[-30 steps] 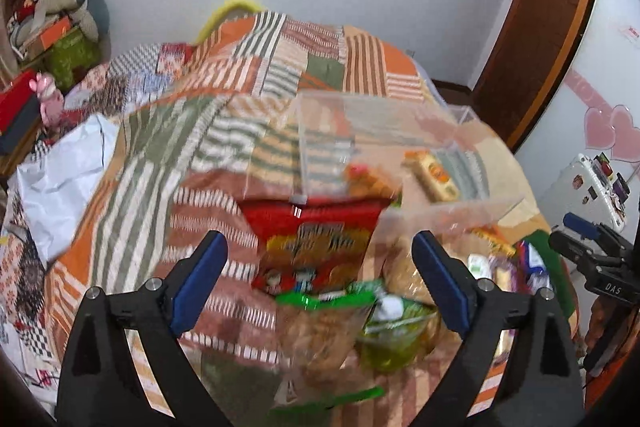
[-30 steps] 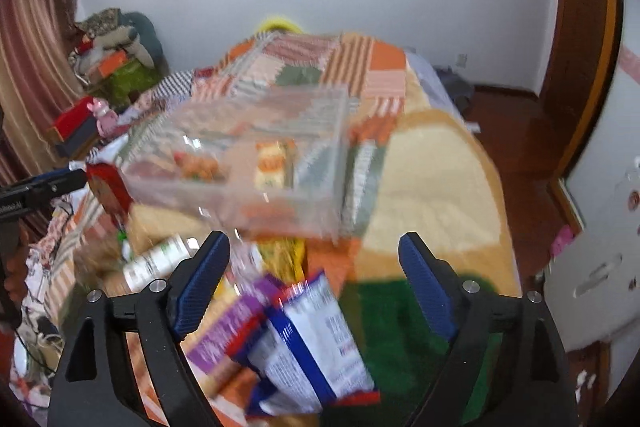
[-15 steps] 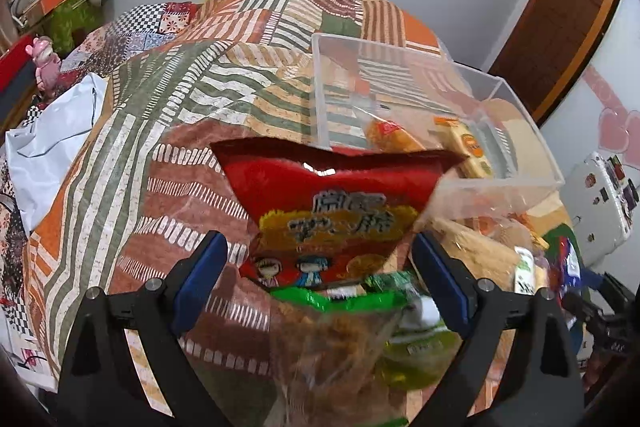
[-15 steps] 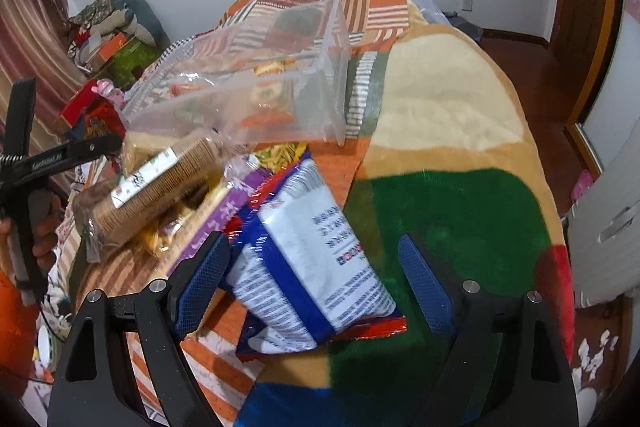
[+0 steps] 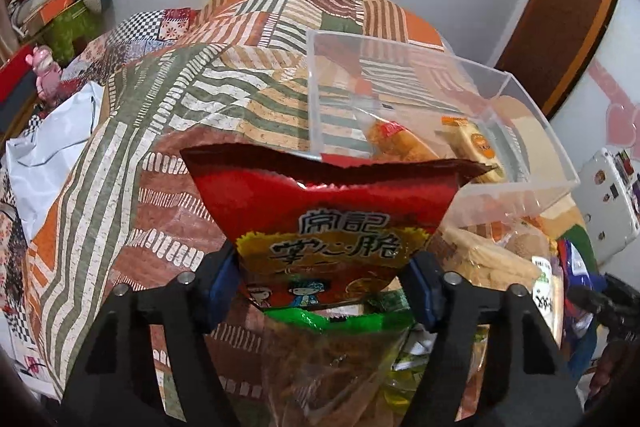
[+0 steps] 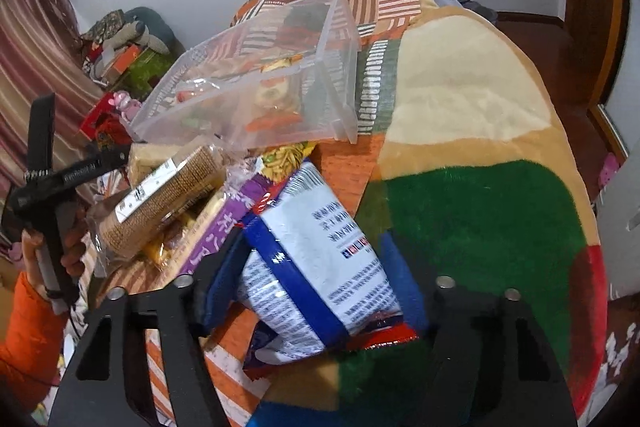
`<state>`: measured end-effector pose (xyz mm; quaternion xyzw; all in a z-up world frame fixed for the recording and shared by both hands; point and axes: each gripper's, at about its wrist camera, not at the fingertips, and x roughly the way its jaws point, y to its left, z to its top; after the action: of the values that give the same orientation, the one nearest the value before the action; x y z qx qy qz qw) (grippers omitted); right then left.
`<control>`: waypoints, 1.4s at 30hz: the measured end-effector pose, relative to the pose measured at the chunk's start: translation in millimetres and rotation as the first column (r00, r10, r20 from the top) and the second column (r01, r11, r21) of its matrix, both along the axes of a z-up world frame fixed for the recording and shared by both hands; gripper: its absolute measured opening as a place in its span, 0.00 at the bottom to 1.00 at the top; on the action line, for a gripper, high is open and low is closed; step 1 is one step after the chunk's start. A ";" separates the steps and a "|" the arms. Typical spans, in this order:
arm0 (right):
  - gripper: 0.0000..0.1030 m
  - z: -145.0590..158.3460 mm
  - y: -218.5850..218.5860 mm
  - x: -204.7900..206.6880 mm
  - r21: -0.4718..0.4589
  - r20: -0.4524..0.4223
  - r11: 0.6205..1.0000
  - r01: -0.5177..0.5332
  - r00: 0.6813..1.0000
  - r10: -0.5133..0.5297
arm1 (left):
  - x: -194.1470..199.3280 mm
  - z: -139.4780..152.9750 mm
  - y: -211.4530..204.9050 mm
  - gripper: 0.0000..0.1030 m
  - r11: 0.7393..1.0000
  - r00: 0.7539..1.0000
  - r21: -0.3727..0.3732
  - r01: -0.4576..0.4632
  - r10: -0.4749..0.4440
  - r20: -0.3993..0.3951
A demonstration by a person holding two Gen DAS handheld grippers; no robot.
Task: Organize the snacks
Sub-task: 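Grasp the red chip bag with the left gripper while the right grasps the blue-white chip bag, then lower both chip bags into the clear box and open both grippers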
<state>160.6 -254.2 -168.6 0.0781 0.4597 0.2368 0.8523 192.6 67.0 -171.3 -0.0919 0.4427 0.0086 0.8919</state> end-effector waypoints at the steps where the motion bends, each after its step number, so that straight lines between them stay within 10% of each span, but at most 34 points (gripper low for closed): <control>1: 0.54 0.6 0.1 -0.5 0.004 0.004 1.000 -0.001 1.000 0.001 | -1.6 0.9 -0.7 0.67 1.000 1.000 0.004 0.001 -0.001 0.003; 14: 0.28 15.3 -0.3 -6.0 -0.012 0.066 1.000 0.016 0.998 -0.015 | -33.1 40.6 -6.9 0.67 0.999 0.994 0.036 0.022 -0.026 0.104; 32: 0.27 83.6 7.8 14.0 0.061 0.276 0.997 0.041 0.960 -0.056 | -19.8 105.5 -17.3 0.67 0.997 0.968 0.045 0.056 -0.065 0.244; 42: 0.27 94.1 37.6 53.5 0.073 0.336 0.997 0.017 0.941 -0.041 | 23.9 85.7 -23.3 0.67 0.997 0.984 0.015 0.076 -0.077 0.159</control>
<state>214.1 -216.6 -74.5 0.0725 0.2975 0.2499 0.9186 216.5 43.7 -85.6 -0.0712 0.3731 -0.0310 0.9245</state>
